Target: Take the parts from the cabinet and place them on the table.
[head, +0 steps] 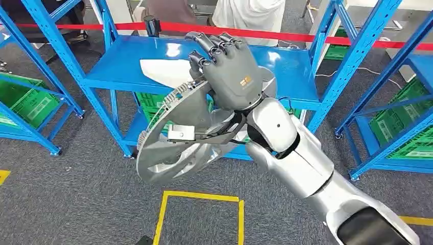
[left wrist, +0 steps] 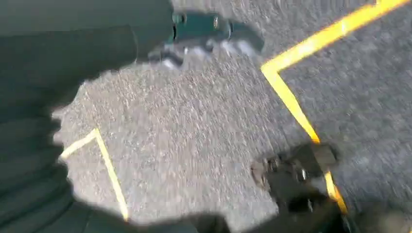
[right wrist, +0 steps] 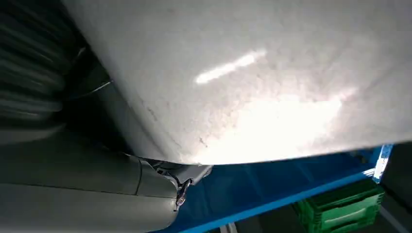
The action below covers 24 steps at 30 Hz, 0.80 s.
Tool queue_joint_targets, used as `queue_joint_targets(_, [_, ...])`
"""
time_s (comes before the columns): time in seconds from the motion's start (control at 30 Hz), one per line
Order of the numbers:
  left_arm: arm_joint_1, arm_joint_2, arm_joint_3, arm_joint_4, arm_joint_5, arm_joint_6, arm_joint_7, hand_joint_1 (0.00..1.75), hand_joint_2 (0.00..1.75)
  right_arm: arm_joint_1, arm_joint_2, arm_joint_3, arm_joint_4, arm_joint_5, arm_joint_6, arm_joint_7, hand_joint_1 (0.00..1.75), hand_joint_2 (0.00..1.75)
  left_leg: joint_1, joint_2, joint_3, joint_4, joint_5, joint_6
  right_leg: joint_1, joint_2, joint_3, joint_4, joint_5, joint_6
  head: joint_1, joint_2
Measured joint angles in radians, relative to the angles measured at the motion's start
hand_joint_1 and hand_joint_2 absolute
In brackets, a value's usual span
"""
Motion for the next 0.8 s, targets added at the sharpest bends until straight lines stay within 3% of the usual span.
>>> queue_joint_targets(0.07, [0.0, 0.0, 0.0, 0.0, 0.001, 0.0, 0.0, 0.0, 1.75, 0.0, 0.0, 0.0, 0.0, 0.0, 0.0, 0.0, 1.75, 1.75, -0.002, 0.0, -0.036, 0.004, 0.023, 0.0, 0.0, 0.0, -0.015, 0.117, -0.032, 0.0, 0.001, 0.0])
queue_joint_targets(0.1, [0.001, 0.0, 0.001, 0.0, 0.003, 0.001, -0.001, 0.0, 1.75, 0.0, 0.0, 0.002, 0.001, 0.0, 0.001, 0.0, 1.75, 1.75, -0.002, 0.0, -0.055, 0.007, 0.036, -0.002, 0.001, 0.0, 0.002, 0.121, 0.004, -0.003, 0.001, 0.0])
queue_joint_targets(0.13, [0.003, 0.0, 0.004, 0.0, 0.009, 0.003, -0.002, 0.0, 1.75, 0.0, 0.002, 0.005, 0.003, 0.0, 0.002, 0.002, 1.75, 1.75, -0.003, 0.0, -0.071, 0.011, 0.046, -0.004, 0.003, 0.0, 0.046, 0.078, 0.052, -0.008, 0.002, 0.0])
queue_joint_targets(0.17, [0.005, 0.0, 0.009, 0.0, 0.013, 0.006, -0.002, 0.0, 1.75, 0.0, 0.006, 0.007, 0.005, 0.002, 0.003, 0.006, 1.75, 1.75, -0.003, 0.0, -0.084, 0.014, 0.055, -0.007, 0.006, 0.0, 0.106, 0.004, 0.081, -0.016, 0.002, 0.0])
queue_joint_targets(0.2, [0.006, 0.0, 0.013, 0.0, 0.019, 0.009, -0.003, 0.0, 1.75, -0.001, 0.014, 0.009, 0.005, 0.004, 0.006, 0.012, 1.75, 1.75, -0.003, 0.0, -0.092, 0.018, 0.063, -0.01, 0.009, 0.001, 0.176, -0.087, 0.08, -0.025, 0.002, 0.0])
queue_joint_targets(0.23, [0.009, 0.0, 0.016, 0.0, 0.022, 0.011, -0.006, 0.0, 1.75, -0.004, 0.024, 0.011, 0.005, 0.005, 0.01, 0.015, 1.75, 1.75, -0.009, -0.001, -0.101, 0.022, 0.069, -0.016, 0.016, 0.0, 0.247, -0.189, 0.04, -0.033, 0.003, 0.0])
queue_joint_targets(0.27, [0.011, 0.0, 0.021, 0.0, 0.026, 0.014, -0.011, 0.0, 1.75, -0.005, 0.032, 0.013, 0.005, 0.007, 0.013, 0.016, 1.75, 1.75, -0.008, 0.001, -0.103, 0.022, 0.079, -0.023, 0.015, 0.0, 0.264, -0.232, 0.019, -0.031, 0.001, 0.0])
queue_joint_targets(0.3, [0.012, 0.001, 0.025, 0.001, 0.029, 0.015, -0.016, 0.0, 1.75, -0.006, 0.037, 0.015, 0.005, 0.008, 0.014, 0.016, 1.75, 1.75, -0.006, 0.001, -0.101, 0.015, 0.091, -0.028, 0.019, 0.001, 0.257, -0.23, 0.029, -0.032, -0.001, 0.0])
queue_joint_targets(0.37, [0.023, 0.002, 0.03, 0.002, 0.031, 0.016, -0.023, 0.0, 1.75, -0.006, 0.037, 0.018, 0.006, 0.008, 0.018, 0.017, 1.75, 1.75, -0.006, -0.001, -0.105, 0.0, 0.115, -0.044, 0.016, -0.001, 0.246, -0.235, 0.052, -0.047, -0.001, 0.0])
queue_joint_targets(0.4, [0.025, 0.004, 0.032, 0.002, 0.031, 0.018, -0.024, 0.0, 1.75, -0.006, 0.039, 0.019, 0.007, 0.01, 0.02, 0.02, 1.75, 1.75, 0.0, -0.003, -0.113, 0.01, 0.092, -0.048, 0.011, -0.008, 0.237, -0.239, 0.067, -0.054, -0.001, 0.0])
queue_joint_targets(0.43, [0.03, 0.003, 0.032, 0.002, 0.031, 0.017, -0.024, 0.0, 1.75, -0.006, 0.042, 0.02, 0.007, 0.011, 0.023, 0.024, 1.75, 1.75, -0.001, -0.003, -0.125, 0.041, 0.038, -0.053, 0.01, -0.007, 0.222, -0.239, 0.079, -0.063, -0.005, 0.0])
queue_joint_targets(0.5, [0.032, 0.003, 0.032, 0.002, 0.022, 0.016, -0.023, 0.0, 1.75, -0.005, 0.043, 0.02, 0.007, 0.024, 0.03, 0.037, 1.75, 1.75, 0.003, -0.003, -0.159, 0.177, -0.081, -0.062, 0.01, -0.008, 0.194, -0.239, 0.103, -0.067, -0.009, 0.0])
queue_joint_targets(0.53, [0.031, 0.003, 0.032, 0.002, 0.018, 0.016, -0.023, 0.0, 1.75, -0.002, 0.042, 0.02, 0.007, 0.027, 0.033, 0.042, 1.75, 1.75, 0.003, -0.003, -0.172, 0.251, -0.114, -0.066, 0.009, -0.008, 0.177, -0.238, 0.117, -0.065, -0.01, 0.0])
queue_joint_targets(0.57, [0.03, 0.003, 0.032, 0.002, 0.017, 0.015, -0.022, 0.0, 1.75, 0.002, 0.042, 0.02, 0.007, 0.03, 0.033, 0.045, 1.75, 1.75, 0.005, -0.003, -0.173, 0.301, -0.111, -0.069, 0.009, -0.009, 0.16, -0.238, 0.13, -0.062, -0.01, 0.0])
queue_joint_targets(0.6, [0.03, 0.004, 0.032, 0.002, 0.016, 0.015, -0.022, 0.0, 1.75, 0.005, 0.041, 0.02, 0.007, 0.032, 0.033, 0.046, 1.75, 1.75, 0.007, -0.003, -0.156, 0.311, -0.08, -0.071, 0.007, -0.01, 0.142, -0.236, 0.143, -0.059, -0.01, 0.0])
queue_joint_targets(0.63, [0.031, 0.005, 0.032, 0.002, 0.015, 0.015, -0.022, 0.0, 1.75, 0.007, 0.04, 0.02, 0.007, 0.034, 0.034, 0.047, 1.75, 1.75, 0.009, -0.003, -0.124, 0.286, -0.04, -0.073, 0.006, -0.01, 0.125, -0.234, 0.154, -0.055, -0.01, 0.0])
queue_joint_targets(0.67, [0.03, 0.006, 0.032, 0.002, 0.013, 0.015, -0.022, 0.0, 1.75, 0.007, 0.039, 0.02, 0.007, 0.039, 0.035, 0.05, 1.75, 1.75, 0.012, -0.003, -0.072, 0.226, -0.008, -0.075, 0.003, -0.01, 0.108, -0.23, 0.165, -0.051, -0.01, 0.0])
queue_joint_targets(0.7, [0.028, 0.006, 0.032, 0.002, 0.011, 0.014, -0.022, 0.0, 1.75, 0.007, 0.039, 0.02, 0.007, 0.046, 0.038, 0.053, 1.75, 1.75, 0.016, -0.003, -0.003, 0.141, -0.008, -0.078, 0.001, -0.009, 0.094, -0.224, 0.175, -0.045, -0.011, 0.0])
queue_joint_targets(0.73, [0.024, 0.006, 0.032, 0.0, 0.009, 0.014, -0.023, 0.0, 1.75, 0.007, 0.039, 0.02, 0.005, 0.056, 0.04, 0.056, 1.75, 1.75, 0.014, -0.004, 0.068, 0.045, -0.058, -0.078, 0.005, -0.007, 0.083, -0.219, 0.181, -0.037, -0.013, 0.0])
queue_joint_targets(0.77, [0.022, 0.006, 0.032, -0.001, 0.006, 0.013, -0.023, 0.0, 1.75, 0.008, 0.037, 0.02, 0.004, 0.062, 0.043, 0.062, 1.75, 1.75, 0.007, -0.011, 0.09, -0.007, -0.083, -0.061, 0.005, -0.009, 0.079, -0.216, 0.189, -0.03, -0.013, 0.0])
queue_joint_targets(0.8, [0.021, 0.006, 0.032, -0.001, 0.0, 0.011, -0.022, 0.0, 1.75, 0.009, 0.035, 0.019, 0.004, 0.065, 0.043, 0.068, 1.75, 1.75, 0.006, -0.008, 0.078, -0.001, -0.076, -0.053, 0.005, -0.009, 0.079, -0.218, 0.201, -0.025, -0.012, 0.0])
